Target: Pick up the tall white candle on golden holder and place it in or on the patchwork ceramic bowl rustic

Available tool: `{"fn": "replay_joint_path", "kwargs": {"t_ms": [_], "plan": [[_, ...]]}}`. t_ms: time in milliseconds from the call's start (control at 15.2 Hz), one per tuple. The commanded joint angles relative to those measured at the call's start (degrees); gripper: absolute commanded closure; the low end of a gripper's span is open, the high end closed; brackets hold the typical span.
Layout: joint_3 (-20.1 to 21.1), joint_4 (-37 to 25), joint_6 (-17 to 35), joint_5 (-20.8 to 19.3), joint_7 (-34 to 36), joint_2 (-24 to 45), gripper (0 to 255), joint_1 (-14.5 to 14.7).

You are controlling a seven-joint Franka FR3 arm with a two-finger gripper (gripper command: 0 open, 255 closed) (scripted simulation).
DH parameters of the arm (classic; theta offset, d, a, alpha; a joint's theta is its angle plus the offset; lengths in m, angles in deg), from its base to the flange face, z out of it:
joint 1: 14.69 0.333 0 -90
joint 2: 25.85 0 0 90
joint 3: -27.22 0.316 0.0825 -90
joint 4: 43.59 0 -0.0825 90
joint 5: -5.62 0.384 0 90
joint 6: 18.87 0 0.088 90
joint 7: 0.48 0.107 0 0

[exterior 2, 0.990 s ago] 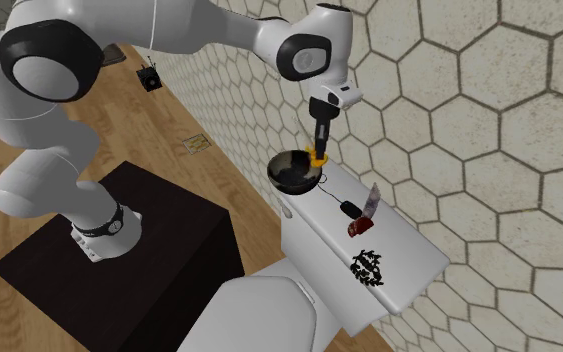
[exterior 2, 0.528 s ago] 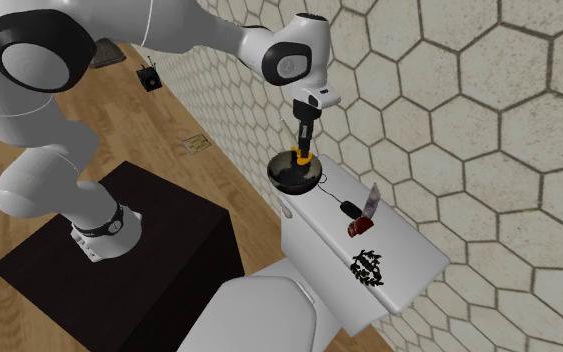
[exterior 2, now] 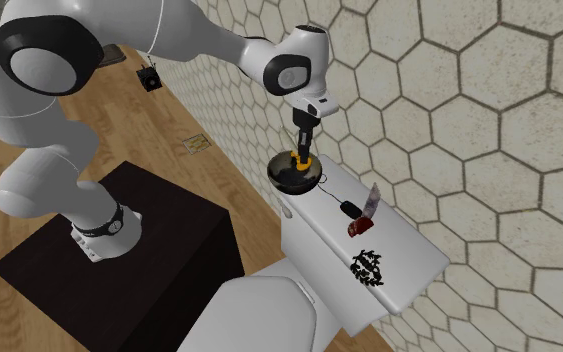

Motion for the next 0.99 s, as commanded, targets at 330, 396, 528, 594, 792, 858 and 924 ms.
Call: {"fn": "replay_joint_path", "kwargs": {"t_ms": [330,396,528,594,792,858,924], "plan": [[0.0,0.0,0.0,0.0,0.0,0.0,0,0.0],[0.0,0.0,0.0,0.0,0.0,0.0,0,0.0],[0.0,0.0,0.0,0.0,0.0,0.0,0,0.0],[0.0,0.0,0.0,0.0,0.0,0.0,0,0.0],[0.7,-3.1,-4.9,1.6,-1.1,-2.1,0,0.2],[0.9,-4.1,-6.2,2.0,-1.3,-2.5,0,0.2],[0.9,-4.1,-6.2,2.0,-1.3,-2.5,0,0.2]]}}
